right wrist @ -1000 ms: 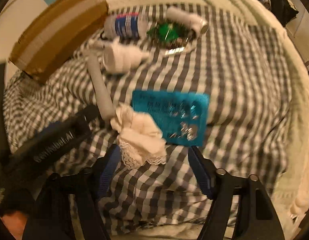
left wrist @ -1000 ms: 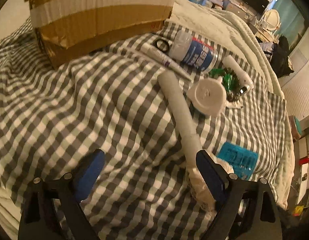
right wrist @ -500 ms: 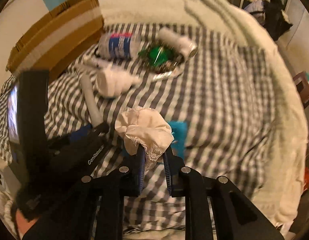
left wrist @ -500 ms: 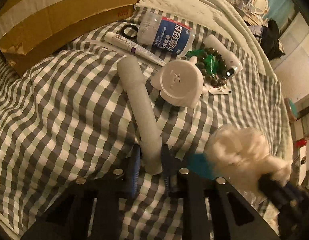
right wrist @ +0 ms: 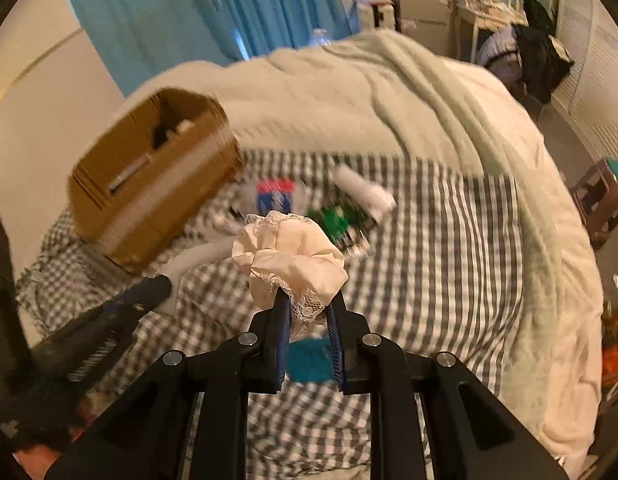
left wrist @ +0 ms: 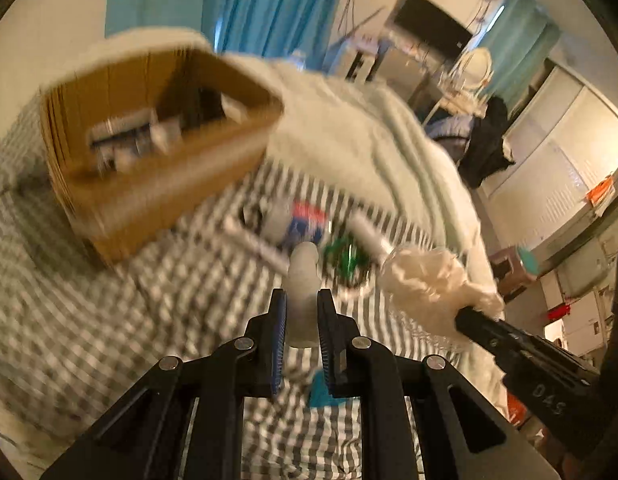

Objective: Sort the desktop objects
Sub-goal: 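Drop the white cloth from the right gripper while the left drops the white item into the box, then grasp the blue blister pack with the right gripper while the left grasps the white tube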

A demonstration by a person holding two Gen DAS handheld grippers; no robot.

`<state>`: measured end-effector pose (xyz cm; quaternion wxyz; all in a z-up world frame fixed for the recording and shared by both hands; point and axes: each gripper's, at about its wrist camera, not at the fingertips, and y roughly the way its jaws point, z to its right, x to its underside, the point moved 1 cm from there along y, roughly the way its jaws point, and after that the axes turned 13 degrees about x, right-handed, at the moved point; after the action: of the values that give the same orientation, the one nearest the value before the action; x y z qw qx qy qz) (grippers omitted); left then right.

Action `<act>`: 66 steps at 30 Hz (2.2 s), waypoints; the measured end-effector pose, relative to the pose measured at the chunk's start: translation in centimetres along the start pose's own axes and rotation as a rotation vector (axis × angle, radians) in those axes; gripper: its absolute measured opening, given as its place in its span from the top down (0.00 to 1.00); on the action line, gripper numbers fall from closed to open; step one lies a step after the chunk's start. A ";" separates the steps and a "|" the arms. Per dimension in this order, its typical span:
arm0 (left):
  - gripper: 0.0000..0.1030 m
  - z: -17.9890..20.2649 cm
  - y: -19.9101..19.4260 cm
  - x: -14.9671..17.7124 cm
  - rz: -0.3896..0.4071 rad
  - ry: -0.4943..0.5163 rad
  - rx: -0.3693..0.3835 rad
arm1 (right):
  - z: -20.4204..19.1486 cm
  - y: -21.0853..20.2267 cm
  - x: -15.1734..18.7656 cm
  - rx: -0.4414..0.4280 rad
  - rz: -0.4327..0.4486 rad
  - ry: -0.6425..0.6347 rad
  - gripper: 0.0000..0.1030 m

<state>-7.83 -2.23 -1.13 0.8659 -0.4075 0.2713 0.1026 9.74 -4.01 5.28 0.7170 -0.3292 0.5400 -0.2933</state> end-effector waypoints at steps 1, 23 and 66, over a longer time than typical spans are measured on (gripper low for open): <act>0.85 0.2 -0.7 -1.3 0.011 0.006 -0.005 | -0.5 -0.8 -0.8 -0.007 0.011 -0.010 0.84; 0.98 -10.7 -5.8 -16.3 0.015 -0.038 -0.167 | -18.4 -0.7 -16.3 -0.112 0.043 -0.210 0.84; 0.06 -8.5 3.5 4.0 -0.062 -0.093 -0.354 | -2.8 11.3 9.6 0.158 -0.236 -0.009 0.13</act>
<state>-9.16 -6.65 -10.08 0.7950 -0.5565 0.1961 0.1405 10.16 -4.99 -9.79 0.7036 -0.3341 0.4695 -0.4158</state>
